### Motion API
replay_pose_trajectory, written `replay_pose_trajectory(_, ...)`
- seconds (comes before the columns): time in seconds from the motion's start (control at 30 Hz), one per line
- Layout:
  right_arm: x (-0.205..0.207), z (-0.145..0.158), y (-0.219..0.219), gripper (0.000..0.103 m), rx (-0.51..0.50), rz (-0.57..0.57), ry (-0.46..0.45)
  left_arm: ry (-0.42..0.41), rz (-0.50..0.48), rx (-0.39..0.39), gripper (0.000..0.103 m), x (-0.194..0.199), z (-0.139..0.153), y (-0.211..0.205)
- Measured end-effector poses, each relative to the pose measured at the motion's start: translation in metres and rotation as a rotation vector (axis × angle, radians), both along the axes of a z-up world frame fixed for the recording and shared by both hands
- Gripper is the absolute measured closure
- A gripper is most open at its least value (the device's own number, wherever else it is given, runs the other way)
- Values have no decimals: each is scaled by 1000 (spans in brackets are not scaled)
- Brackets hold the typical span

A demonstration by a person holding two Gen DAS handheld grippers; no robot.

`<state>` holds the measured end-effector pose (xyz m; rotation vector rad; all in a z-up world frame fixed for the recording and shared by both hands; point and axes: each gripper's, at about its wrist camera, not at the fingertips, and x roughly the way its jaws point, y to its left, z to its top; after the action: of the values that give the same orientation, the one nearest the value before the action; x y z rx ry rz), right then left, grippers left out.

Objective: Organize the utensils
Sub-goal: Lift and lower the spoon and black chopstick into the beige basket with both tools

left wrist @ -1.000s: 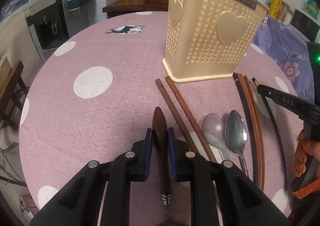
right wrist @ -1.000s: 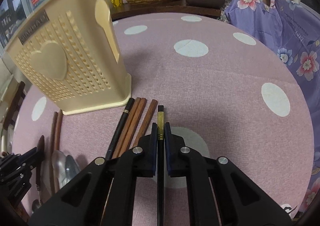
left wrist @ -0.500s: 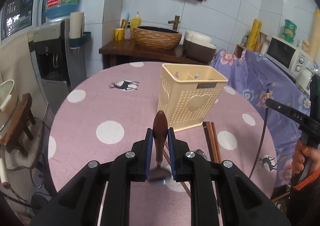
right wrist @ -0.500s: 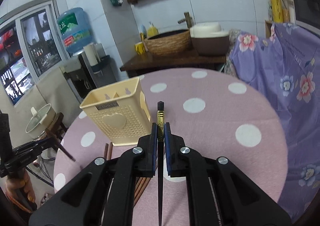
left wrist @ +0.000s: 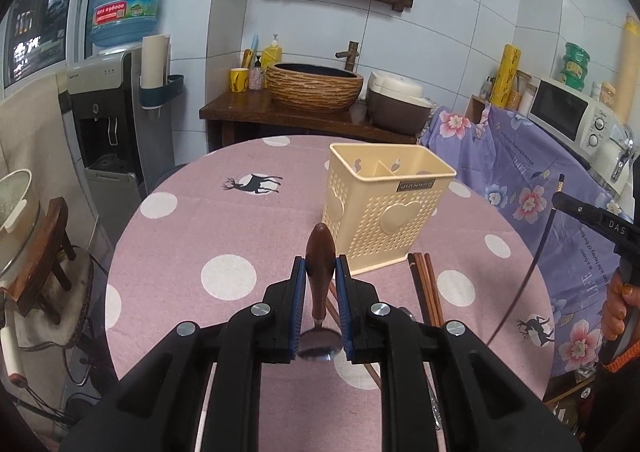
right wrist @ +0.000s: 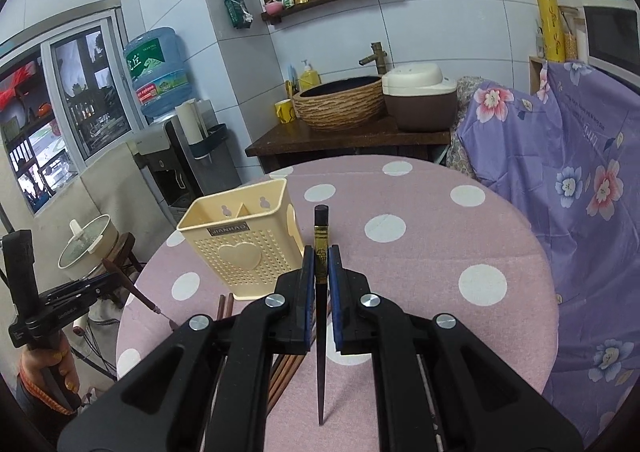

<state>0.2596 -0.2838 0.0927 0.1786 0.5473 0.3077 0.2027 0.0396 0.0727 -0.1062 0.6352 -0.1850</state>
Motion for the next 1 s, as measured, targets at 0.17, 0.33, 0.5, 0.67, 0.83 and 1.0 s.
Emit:
replay_pose_trajectory(0.17,3,27,7,95,-17,15,-39,-49,-21,8,87,2,27,-1)
replay_pose_trajectory(0.33,18,79,19,95,-30,32,-98,-137,-37,22,87,18,82,-6)
replay_pose_trajectory(0.5,37,150,41,95,-41,33,-181,-210,-29,23,87,46,135,-17)
replay_pose_trajectory(0.67,55,187,66,95,-46,25,-236,-235,-17,11,87,74,153,-33)
replay_pose_trajectory(0.83,74,157,89,95,-67,18,-209,-191,-19,3,87,95,120,-48)
replay_pose_trajectory(1.0,93,101,102,95,-96,9,-147,-140,-17,27,87,108,75,-60)
